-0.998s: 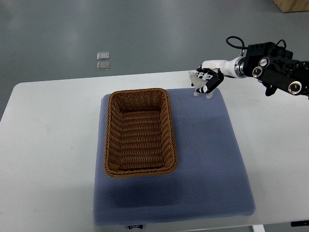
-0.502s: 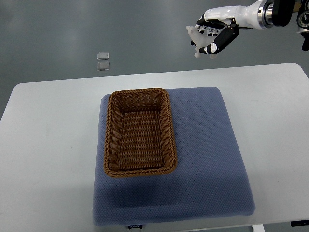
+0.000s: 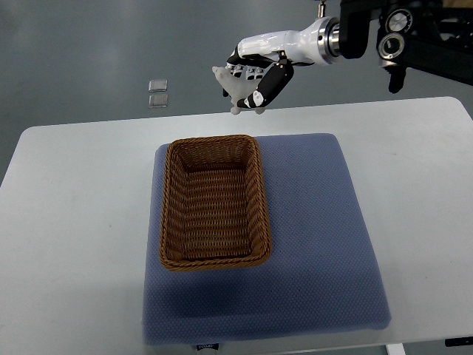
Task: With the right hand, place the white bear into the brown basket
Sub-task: 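Lower the bear into the brown wicker basket and open the right hand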
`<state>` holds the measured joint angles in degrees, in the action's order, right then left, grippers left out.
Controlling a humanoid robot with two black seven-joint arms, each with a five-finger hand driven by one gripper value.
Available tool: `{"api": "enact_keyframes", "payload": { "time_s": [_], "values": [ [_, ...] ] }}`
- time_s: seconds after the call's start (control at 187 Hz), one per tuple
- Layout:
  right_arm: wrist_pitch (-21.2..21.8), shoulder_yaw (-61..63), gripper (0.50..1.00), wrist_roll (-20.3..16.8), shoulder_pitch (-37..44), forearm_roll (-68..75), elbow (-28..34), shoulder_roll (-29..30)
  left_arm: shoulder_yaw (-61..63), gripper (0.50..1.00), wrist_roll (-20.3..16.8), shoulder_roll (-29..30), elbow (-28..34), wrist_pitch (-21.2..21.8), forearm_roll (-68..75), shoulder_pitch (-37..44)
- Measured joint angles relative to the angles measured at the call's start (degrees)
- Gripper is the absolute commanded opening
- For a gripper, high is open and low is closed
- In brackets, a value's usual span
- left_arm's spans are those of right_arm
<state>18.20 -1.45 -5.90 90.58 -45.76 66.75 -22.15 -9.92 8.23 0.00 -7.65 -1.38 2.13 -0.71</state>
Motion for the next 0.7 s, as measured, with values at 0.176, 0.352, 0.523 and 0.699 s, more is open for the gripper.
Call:
{"api": "enact_keyframes", "payload": {
  "time_s": [0.176,0.352,0.523,0.699],
  "values": [
    [-1.7,-2.7,0.5,0.0,-1.4,-0.4,-5.9,9.5,0.0,1.0,0.0,0.0,0.0,0.0,0.0,0.0],
    [-3.0,-3.1,0.5,0.1,-5.5,-0.7,-10.4,16.0,0.0,1.0,0.0,0.0,0.0,0.0,-0.1,0.0],
    [-4.2,-3.1,0.5,0.1,-9.3,-1.3,-13.6,19.4,0.0,1.0,0.0,0.0,0.0,0.0,-0.1,0.0],
    [-5.1,-3.1,0.5,0.1,-12.1,-2.8,-15.6,21.5,0.0,1.0,0.0,0.0,0.0,0.0,0.0,0.0]
  ]
}}
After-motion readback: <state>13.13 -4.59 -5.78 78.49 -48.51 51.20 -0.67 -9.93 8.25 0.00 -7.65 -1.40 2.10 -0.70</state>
